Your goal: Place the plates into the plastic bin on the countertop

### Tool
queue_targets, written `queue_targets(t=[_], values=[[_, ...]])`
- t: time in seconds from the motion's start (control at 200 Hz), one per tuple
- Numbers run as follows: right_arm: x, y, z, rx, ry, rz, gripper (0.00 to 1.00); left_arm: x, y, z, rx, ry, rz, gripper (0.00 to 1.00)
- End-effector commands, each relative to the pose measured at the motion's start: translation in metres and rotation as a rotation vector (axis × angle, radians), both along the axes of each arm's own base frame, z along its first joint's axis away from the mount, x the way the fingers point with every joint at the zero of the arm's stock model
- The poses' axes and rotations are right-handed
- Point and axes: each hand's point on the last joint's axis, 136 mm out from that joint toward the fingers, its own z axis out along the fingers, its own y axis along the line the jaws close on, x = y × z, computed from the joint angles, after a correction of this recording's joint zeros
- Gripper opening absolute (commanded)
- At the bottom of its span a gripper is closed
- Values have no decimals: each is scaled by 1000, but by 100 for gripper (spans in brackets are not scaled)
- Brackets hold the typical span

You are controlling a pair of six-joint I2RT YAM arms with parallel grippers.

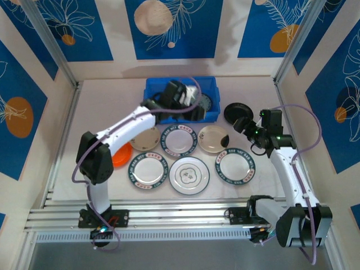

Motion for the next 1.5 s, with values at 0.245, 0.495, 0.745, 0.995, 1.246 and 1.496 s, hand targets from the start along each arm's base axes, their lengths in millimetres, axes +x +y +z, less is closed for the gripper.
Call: queue_targets(t=[0.245, 0.495, 0.745, 0.995, 1.246, 1.496], values=[[-1, 11, -17, 77, 48, 43, 85, -95, -37, -63, 11, 193, -146, 46], [-8, 13, -22, 87, 50, 48, 85, -109, -59, -94, 40, 257, -202, 41], [-13, 11, -21, 85, 33, 40, 85, -111, -78, -115, 49, 305, -241, 38], [-15, 13, -27, 101, 40, 43, 85, -116, -90, -131, 69, 348, -273, 37], [-15, 12, -28, 104, 36, 41, 85, -118, -96, -143, 97, 388, -282, 35], [-15, 11, -29, 107, 34, 39, 85, -119, -92, -156, 145, 416, -263, 34]])
